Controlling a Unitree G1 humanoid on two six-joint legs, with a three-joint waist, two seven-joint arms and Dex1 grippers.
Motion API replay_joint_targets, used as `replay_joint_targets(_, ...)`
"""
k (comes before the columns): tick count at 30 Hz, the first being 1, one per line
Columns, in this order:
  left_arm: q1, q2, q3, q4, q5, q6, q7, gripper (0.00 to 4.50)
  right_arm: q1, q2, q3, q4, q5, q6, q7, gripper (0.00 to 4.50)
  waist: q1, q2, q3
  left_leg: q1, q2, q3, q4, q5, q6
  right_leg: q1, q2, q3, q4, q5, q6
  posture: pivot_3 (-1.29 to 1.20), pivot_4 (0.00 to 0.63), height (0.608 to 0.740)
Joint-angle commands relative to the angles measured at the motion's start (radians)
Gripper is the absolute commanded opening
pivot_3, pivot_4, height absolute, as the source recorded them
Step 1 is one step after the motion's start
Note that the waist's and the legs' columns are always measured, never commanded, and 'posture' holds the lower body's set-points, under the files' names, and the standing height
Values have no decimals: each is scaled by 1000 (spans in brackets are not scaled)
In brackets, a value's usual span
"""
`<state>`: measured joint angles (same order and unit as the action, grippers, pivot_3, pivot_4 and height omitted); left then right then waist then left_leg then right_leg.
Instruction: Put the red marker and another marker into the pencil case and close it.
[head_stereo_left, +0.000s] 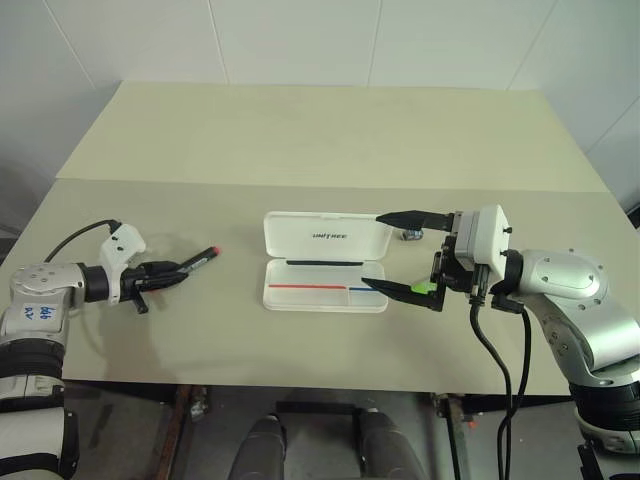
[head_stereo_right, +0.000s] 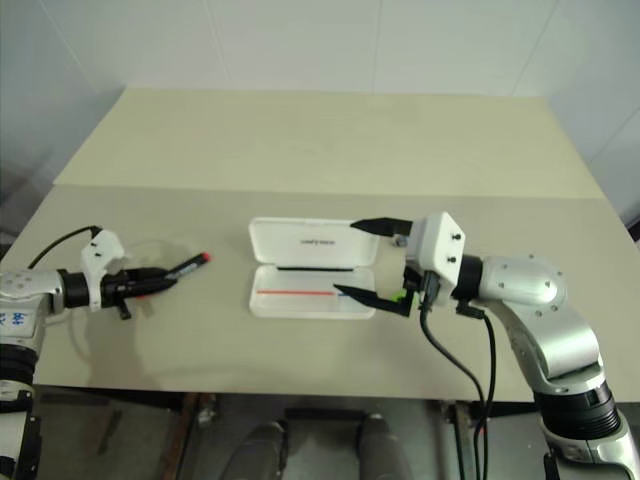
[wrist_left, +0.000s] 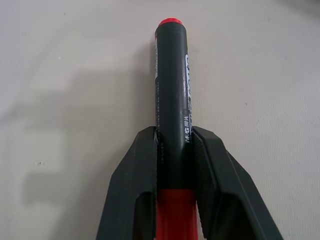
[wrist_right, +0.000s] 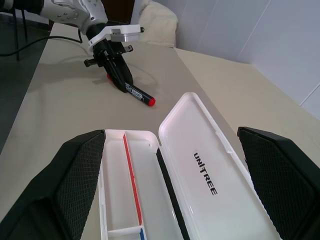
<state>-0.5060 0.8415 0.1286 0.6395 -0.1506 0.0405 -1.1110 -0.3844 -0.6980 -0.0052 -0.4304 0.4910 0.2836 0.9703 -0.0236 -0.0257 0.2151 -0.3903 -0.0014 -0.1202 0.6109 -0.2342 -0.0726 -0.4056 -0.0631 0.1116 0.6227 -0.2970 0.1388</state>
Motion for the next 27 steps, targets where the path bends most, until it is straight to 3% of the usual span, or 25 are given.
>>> replay_joint_targets(1,-1,-43,63,-74,-66,-2,64,634,-4,-7,-22,-35,2,-11,-6,4500,1,0,0,0,0,0,0,0,0,0,0,0,0,0,1,0,150,740)
replay_joint_targets(6,36,-93,188,-213,-196,1,106,634,-2,-8,-18,-44,11,-1,-2,4500,-9,-1,0,-2,1,0,0,0,0,-1,0,0,-1,5,9,0,150,740)
replay_joint_targets(16,189,-175,237,-721,-340,122,245,634,38,-18,-36,-34,-1,-16,-4,4500,-4,-1,0,-2,1,0,-2,-1,-1,-3,0,0,-2,4,8,0,150,740)
replay_joint_targets(21,233,-199,175,-911,-352,144,269,634,54,-7,-27,-11,-18,-37,-3,4500,-5,-1,0,-2,0,0,-1,-1,-1,-1,0,1,-3,5,9,0,150,740)
replay_joint_targets(27,244,-153,37,-970,-351,160,129,634,52,-7,-19,16,-29,-59,16,4500,-7,-1,0,-2,1,1,-1,-1,-1,-1,1,1,-4,4,8,0,150,740)
